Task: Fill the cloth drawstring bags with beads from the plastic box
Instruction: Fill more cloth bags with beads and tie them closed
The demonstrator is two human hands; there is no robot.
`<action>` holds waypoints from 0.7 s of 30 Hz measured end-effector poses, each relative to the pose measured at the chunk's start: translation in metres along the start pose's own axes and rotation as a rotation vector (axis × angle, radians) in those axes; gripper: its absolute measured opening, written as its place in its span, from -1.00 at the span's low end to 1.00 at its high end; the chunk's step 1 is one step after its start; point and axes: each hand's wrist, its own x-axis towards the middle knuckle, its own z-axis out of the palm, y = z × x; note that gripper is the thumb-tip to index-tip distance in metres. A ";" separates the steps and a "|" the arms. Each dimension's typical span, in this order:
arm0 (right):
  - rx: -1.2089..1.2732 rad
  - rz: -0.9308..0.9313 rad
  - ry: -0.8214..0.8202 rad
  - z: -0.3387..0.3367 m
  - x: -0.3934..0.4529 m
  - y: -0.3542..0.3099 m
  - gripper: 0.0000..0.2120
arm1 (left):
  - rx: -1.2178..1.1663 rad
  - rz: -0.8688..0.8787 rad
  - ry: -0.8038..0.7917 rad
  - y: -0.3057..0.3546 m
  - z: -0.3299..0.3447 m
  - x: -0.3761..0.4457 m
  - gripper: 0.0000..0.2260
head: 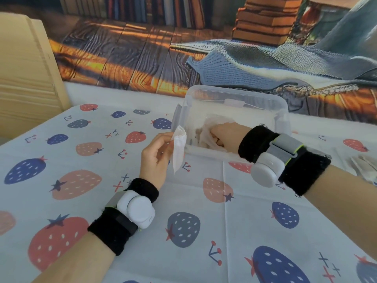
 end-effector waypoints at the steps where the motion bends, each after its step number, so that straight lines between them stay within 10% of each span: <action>1: 0.007 0.004 -0.009 0.000 0.000 -0.001 -0.87 | -0.015 -0.001 -0.003 0.000 0.000 -0.001 -0.81; 21: 0.062 -0.092 -0.073 0.018 0.006 -0.009 -0.76 | 0.085 0.014 0.004 0.005 0.001 -0.003 -0.87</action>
